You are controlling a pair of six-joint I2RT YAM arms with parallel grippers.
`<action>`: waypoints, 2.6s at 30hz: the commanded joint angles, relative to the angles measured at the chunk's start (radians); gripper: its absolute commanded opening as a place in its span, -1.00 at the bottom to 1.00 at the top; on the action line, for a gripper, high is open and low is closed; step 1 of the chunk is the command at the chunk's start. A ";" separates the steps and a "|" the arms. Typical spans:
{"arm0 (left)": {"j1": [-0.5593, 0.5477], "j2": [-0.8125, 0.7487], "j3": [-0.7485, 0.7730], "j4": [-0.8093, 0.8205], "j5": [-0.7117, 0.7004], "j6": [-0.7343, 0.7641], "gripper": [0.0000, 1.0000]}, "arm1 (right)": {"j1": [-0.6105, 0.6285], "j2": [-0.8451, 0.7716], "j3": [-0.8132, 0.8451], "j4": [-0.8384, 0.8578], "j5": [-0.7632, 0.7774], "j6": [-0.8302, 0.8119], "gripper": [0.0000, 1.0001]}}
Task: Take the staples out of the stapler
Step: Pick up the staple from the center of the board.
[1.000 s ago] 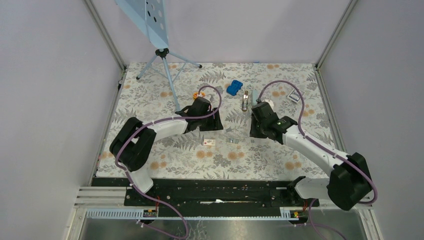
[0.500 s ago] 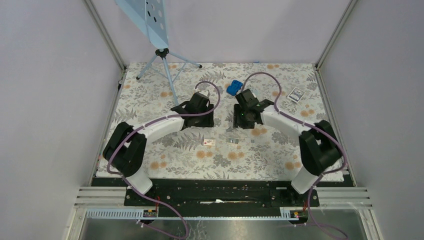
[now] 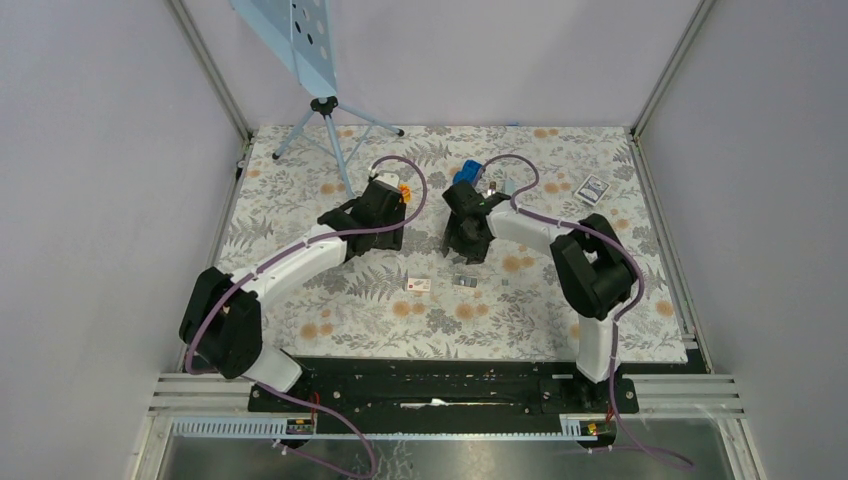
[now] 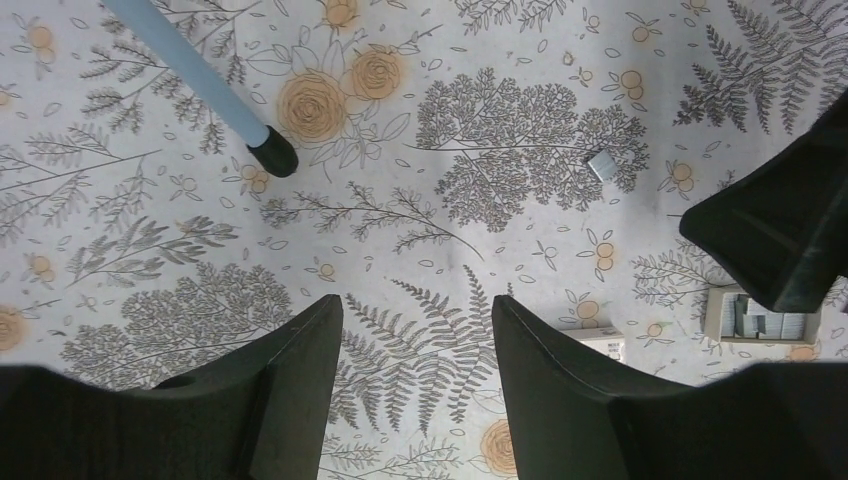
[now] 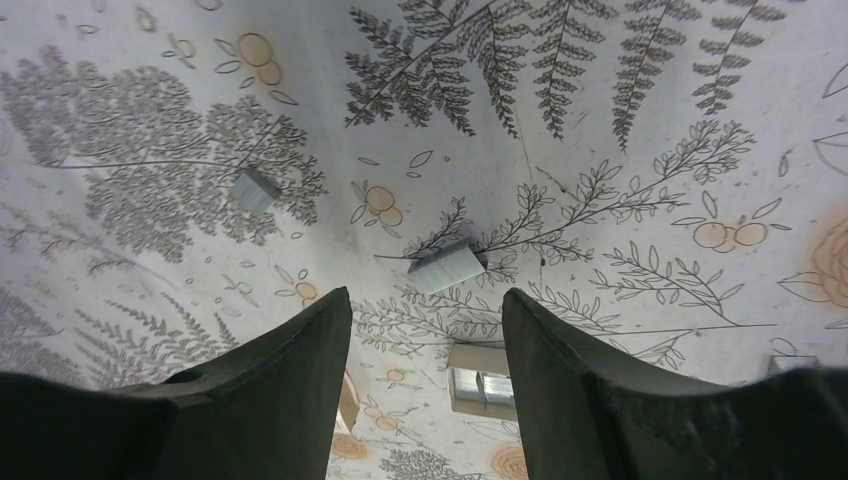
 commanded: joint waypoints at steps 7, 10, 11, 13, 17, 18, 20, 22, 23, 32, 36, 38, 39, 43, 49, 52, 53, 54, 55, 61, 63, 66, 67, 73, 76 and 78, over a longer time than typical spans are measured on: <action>0.004 -0.050 0.007 -0.029 -0.094 0.035 0.25 | 0.022 0.097 0.084 -0.069 0.066 0.098 0.25; 0.006 -0.048 0.004 -0.031 -0.093 0.033 0.25 | 0.022 0.128 0.111 -0.078 0.066 0.086 0.25; 0.007 -0.047 0.005 -0.032 -0.093 0.033 0.25 | 0.023 0.139 0.123 -0.084 0.066 0.082 0.25; 0.008 -0.044 0.006 -0.032 -0.094 0.033 0.25 | 0.022 0.157 0.147 -0.096 0.069 0.068 0.25; 0.016 -0.038 0.008 -0.032 -0.091 0.034 0.26 | 0.023 0.182 0.183 -0.111 0.073 0.034 0.22; 0.018 -0.037 0.009 -0.032 -0.090 0.033 0.26 | 0.022 0.187 0.191 -0.116 0.076 0.025 0.21; 0.024 -0.038 0.009 -0.033 -0.089 0.033 0.26 | 0.022 0.200 0.203 -0.127 0.081 0.007 0.20; 0.029 -0.037 0.008 -0.033 -0.088 0.031 0.26 | 0.022 0.210 0.215 -0.135 0.084 -0.013 0.18; 0.031 -0.036 0.008 -0.032 -0.087 0.031 0.26 | 0.022 0.216 0.220 -0.139 0.086 -0.021 0.17; 0.042 -0.025 0.009 -0.032 -0.071 0.028 0.26 | 0.032 0.275 0.298 -0.233 0.175 -0.112 0.05; 0.044 -0.024 0.009 -0.032 -0.070 0.028 0.26 | 0.039 0.297 0.322 -0.275 0.232 -0.144 0.01; 0.046 -0.024 0.009 -0.030 -0.069 0.028 0.26 | 0.042 0.303 0.329 -0.289 0.250 -0.155 -0.01; 0.046 -0.022 0.010 -0.031 -0.069 0.027 0.26 | 0.043 0.305 0.330 -0.293 0.254 -0.160 -0.03; 0.047 -0.020 0.010 -0.030 -0.065 0.027 0.26 | 0.046 0.305 0.328 -0.292 0.252 -0.169 -0.15; 0.047 -0.016 0.010 -0.031 -0.062 0.027 0.25 | 0.059 0.299 0.332 -0.278 0.217 -0.189 -0.15; 0.047 -0.017 0.008 -0.030 -0.061 0.027 0.25 | 0.068 0.283 0.318 -0.269 0.193 -0.188 -0.06; 0.047 -0.018 0.009 -0.030 -0.061 0.027 0.25 | 0.068 0.279 0.313 -0.265 0.183 -0.185 -0.06; 0.047 -0.019 0.009 -0.030 -0.062 0.027 0.25 | 0.069 0.271 0.306 -0.263 0.171 -0.181 -0.05; 0.048 -0.019 0.008 -0.030 -0.063 0.027 0.25 | 0.071 0.266 0.298 -0.263 0.166 -0.175 -0.06; 0.047 -0.021 0.008 -0.031 -0.062 0.027 0.25 | 0.081 0.217 0.222 -0.232 0.112 -0.149 -0.11; 0.048 -0.021 0.008 -0.030 -0.059 0.027 0.25 | 0.086 0.206 0.202 -0.229 0.102 -0.141 -0.13; 0.047 -0.022 0.009 -0.030 -0.059 0.027 0.25 | 0.091 0.195 0.183 -0.230 0.100 -0.134 -0.18; 0.047 -0.023 0.008 -0.029 -0.058 0.027 0.26 | 0.092 0.193 0.178 -0.229 0.097 -0.133 -0.20; 0.048 -0.030 0.008 -0.030 -0.059 0.027 0.25 | 0.094 0.198 0.172 -0.221 0.104 -0.137 -0.38; 0.047 -0.034 0.005 -0.030 -0.061 0.027 0.25 | 0.094 0.196 0.178 -0.210 0.128 -0.133 -0.45; 0.047 -0.035 0.004 -0.030 -0.062 0.027 0.25 | 0.095 0.180 0.169 -0.193 0.136 -0.129 -0.50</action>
